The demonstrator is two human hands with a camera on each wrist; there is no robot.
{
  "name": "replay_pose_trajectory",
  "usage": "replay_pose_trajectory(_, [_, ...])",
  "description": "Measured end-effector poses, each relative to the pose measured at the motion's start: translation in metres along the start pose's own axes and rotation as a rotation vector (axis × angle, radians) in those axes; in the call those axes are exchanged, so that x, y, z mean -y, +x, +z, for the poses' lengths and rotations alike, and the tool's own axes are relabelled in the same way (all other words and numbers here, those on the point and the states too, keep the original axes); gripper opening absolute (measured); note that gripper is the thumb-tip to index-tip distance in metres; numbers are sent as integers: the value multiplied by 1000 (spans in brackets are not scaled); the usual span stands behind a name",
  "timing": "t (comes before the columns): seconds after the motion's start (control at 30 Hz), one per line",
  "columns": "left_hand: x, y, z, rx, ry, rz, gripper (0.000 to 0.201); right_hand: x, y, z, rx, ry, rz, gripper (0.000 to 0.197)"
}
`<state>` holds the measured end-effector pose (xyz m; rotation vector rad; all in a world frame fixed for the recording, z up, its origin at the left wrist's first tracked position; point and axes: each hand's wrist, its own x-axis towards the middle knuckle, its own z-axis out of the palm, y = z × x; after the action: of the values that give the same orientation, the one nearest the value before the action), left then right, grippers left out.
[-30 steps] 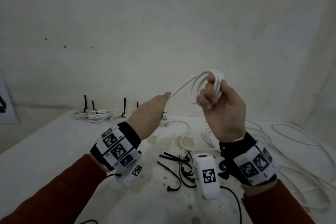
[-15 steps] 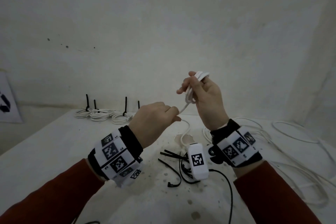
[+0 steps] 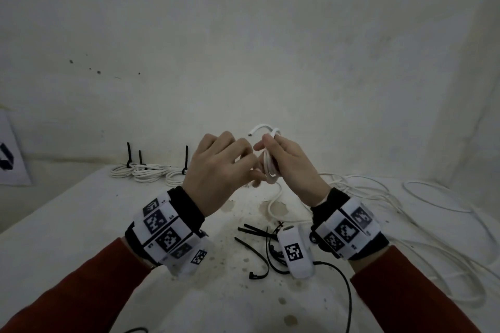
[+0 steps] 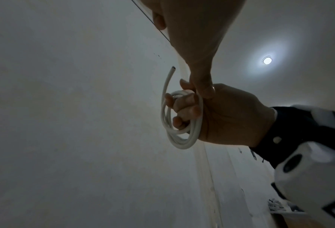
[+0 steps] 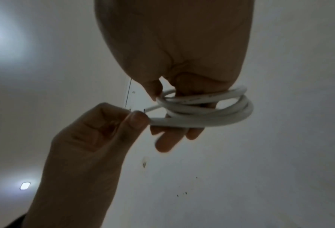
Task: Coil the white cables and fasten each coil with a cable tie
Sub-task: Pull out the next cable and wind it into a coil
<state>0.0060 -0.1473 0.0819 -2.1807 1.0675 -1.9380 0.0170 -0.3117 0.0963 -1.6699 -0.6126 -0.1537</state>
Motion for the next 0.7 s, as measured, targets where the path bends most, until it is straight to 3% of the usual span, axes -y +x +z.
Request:
replay_pose_trajectory(0.1, [-5, 3, 1, -38, -25, 0, 47, -5, -4, 7, 26, 0, -31, 44])
replay_pose_trajectory(0.2, [-11, 4, 2, -64, -93, -13, 40, -7, -9, 12, 23, 67, 30, 52])
replay_pose_trajectory(0.27, [-8, 4, -1, -66, -182, -121, 40, -7, -12, 11, 20, 139, 73, 57])
replay_pose_trajectory(0.37, [6, 2, -5, -73, -404, -411, 54, -7, -12, 2, 57, 266, 104, 63])
replay_pose_trajectory(0.47, [13, -7, -3, 155, -781, -671, 66, -7, -10, -7, 146, 387, 160, 69])
replay_pose_trajectory(0.53, [11, -11, 0, 354, -968, -770, 58, -5, -8, -11, 192, 422, 186, 71])
replay_pose_trajectory(0.63, [5, -9, 5, 377, -1117, -803, 39, 2, -7, -12, 174, 333, 163, 73])
replay_pose_trajectory(0.7, [-2, -3, 6, 347, -1185, -845, 33, 6, -7, -10, 56, 219, 134, 74])
